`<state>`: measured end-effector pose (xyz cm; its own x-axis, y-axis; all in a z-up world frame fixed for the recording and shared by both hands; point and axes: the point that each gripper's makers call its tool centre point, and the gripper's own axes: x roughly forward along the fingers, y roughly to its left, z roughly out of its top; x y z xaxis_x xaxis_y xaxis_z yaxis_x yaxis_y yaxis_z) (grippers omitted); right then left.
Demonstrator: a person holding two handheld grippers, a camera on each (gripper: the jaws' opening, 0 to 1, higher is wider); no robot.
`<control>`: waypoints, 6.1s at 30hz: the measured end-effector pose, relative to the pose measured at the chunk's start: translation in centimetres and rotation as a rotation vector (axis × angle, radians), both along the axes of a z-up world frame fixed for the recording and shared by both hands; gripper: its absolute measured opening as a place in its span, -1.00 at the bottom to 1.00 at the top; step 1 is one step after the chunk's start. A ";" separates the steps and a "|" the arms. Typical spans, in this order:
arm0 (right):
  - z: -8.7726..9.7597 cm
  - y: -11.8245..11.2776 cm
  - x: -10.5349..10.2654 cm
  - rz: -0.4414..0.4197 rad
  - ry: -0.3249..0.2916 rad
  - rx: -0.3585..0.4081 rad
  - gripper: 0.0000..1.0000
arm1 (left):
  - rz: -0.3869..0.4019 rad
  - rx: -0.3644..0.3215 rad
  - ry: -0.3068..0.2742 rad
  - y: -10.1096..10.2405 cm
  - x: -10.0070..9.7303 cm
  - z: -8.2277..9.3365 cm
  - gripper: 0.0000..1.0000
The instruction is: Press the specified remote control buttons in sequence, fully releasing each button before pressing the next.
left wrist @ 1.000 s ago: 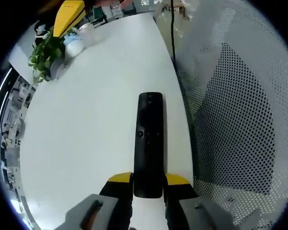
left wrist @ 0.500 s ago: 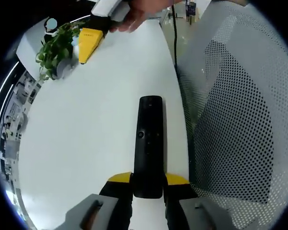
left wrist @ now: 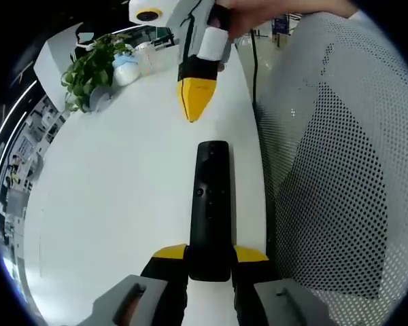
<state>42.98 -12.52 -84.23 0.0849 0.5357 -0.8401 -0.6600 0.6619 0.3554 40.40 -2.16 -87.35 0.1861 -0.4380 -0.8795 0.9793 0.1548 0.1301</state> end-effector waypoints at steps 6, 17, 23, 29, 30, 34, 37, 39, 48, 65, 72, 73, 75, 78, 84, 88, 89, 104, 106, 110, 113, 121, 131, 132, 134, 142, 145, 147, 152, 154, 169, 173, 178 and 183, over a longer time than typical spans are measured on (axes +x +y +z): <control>-0.3 0.8 -0.9 0.036 0.032 0.014 -1.00 | 0.011 -0.002 0.005 0.0 0.0 0.0 -0.52; -1.4 0.6 -1.4 0.098 0.014 -0.039 -1.00 | 0.021 -0.011 0.016 0.0 0.1 -0.1 -0.52; -1.7 0.8 -1.4 0.143 -0.021 -0.059 -1.00 | 0.017 -0.009 0.015 -0.1 0.1 -0.1 -0.52; -1.7 0.9 -0.9 0.151 -0.050 -0.060 -1.00 | 0.018 -0.010 0.018 -0.1 0.0 -0.1 -0.52; -1.8 0.9 -0.9 0.151 -0.050 -0.060 -1.00 | 0.018 -0.010 0.019 -0.1 0.0 -0.1 -0.52; -2.3 0.9 -1.3 0.174 -0.038 -0.080 -1.00 | 0.021 -0.011 0.020 -0.1 0.1 -0.1 -0.52; -2.3 0.9 -1.2 0.192 -0.058 -0.088 -1.00 | 0.021 -0.010 0.022 -0.1 0.1 -0.1 -0.52; -2.2 1.0 -1.1 0.197 -0.068 -0.090 -1.00 | 0.021 -0.010 0.023 0.0 0.1 -0.1 -0.52; -2.4 1.1 -1.0 0.214 -0.082 -0.101 -1.00 | 0.020 -0.010 0.024 0.0 0.0 -0.1 -0.52; -2.4 1.1 -1.1 0.185 -0.069 -0.089 -1.00 | 0.039 -0.016 0.039 0.1 0.0 -0.1 -0.52; -2.4 1.2 -1.1 0.175 -0.066 -0.097 -1.00 | 0.022 -0.008 0.026 0.0 0.0 0.0 -0.52; -2.4 1.2 -1.1 0.177 -0.066 -0.102 -1.00 | 0.022 -0.008 0.025 0.0 0.0 0.0 -0.52; -2.4 1.2 -1.1 0.174 -0.064 -0.105 -1.00 | 0.024 -0.010 0.027 0.0 0.0 0.0 -0.52; -2.3 1.2 -1.2 0.161 -0.058 -0.105 -1.00 | 0.033 -0.015 0.031 0.0 0.0 0.0 -0.52; -2.4 1.2 -1.1 0.170 -0.059 -0.135 -1.00 | 0.046 -0.031 0.032 0.0 0.1 0.0 -0.52; -2.4 1.1 -1.0 0.170 -0.064 -0.138 -1.00 | 0.045 -0.029 0.032 0.0 0.1 0.0 -0.52; -2.4 1.1 -1.0 0.173 -0.064 -0.139 -1.00 | 0.045 -0.031 0.032 0.0 0.1 0.0 -0.52; -2.4 1.3 -1.1 0.228 -0.096 -0.146 -1.00 | 0.046 -0.032 0.037 0.0 0.1 -0.1 -0.52; -2.4 1.3 -1.0 0.231 -0.101 -0.140 -1.00 | 0.047 -0.033 0.037 0.0 0.1 -0.1 -0.52; -1.9 2.1 -1.0 0.226 -0.102 -0.093 -1.00 | 0.051 -0.036 0.038 0.0 0.1 -0.1 -0.52; -1.9 2.2 -0.9 0.224 -0.107 -0.095 -1.00 | 0.053 -0.038 0.040 0.0 0.1 -0.1 -0.52; -2.1 2.3 -0.9 0.226 -0.103 -0.090 -1.00 | 0.055 -0.040 0.041 -0.1 0.1 -0.1 -0.52; -2.5 2.2 -1.1 0.271 -0.133 -0.125 -1.00 | 0.056 -0.041 0.043 -0.1 0.1 -0.1 -0.52; -2.5 2.2 -1.1 0.274 -0.132 -0.127 -1.00 | 0.055 -0.041 0.043 -0.1 0.1 -0.1 -0.52; -2.5 2.3 -1.1 0.272 -0.134 -0.129 -1.00 | 0.056 -0.042 0.044 -0.1 0.1 -0.1 -0.52; -2.5 2.4 -1.2 0.274 -0.145 -0.143 -1.00 | 0.061 -0.045 0.052 -0.1 0.2 -0.1 -0.51; -2.5 2.3 -1.2 0.273 -0.143 -0.144 -1.00 | 0.055 -0.040 0.054 -0.2 0.1 -0.1 -0.51; -2.5 2.3 -1.2 0.263 -0.134 -0.139 -1.00 | 0.052 -0.040 0.058 -0.2 0.2 -0.2 -0.51; -2.4 2.4 -1.3 0.281 -0.153 -0.146 -1.00 | 0.063 -0.050 0.077 -0.2 0.2 -0.2 -0.51; -2.4 2.4 -1.3 0.296 -0.163 -0.154 -1.00 | 0.065 -0.051 0.080 -0.3 0.2 -0.2 -0.51; -2.5 2.4 -1.3 0.377 -0.156 -0.170 -1.00 | 0.059 -0.044 0.078 -0.3 0.2 -0.2 -0.51; -2.5 2.5 -1.2 0.341 -0.130 -0.189 -1.00 | 0.061 -0.046 0.077 -0.4 0.2 -0.1 -0.51; -2.5 2.4 -1.3 0.312 -0.129 -0.210 -1.00 | 0.067 -0.052 0.074 -0.4 0.2 -0.1 -0.51; -2.5 2.3 -1.4 0.312 -0.174 -0.206 -1.00 | 0.066 -0.054 0.067 -0.4 0.2 -0.1 -0.51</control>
<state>41.57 -10.20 -86.71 0.0952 0.3803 -0.9199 -0.8790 0.4659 0.1017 40.59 -2.60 -87.48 0.1575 -0.4742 -0.8662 0.9731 0.2239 0.0543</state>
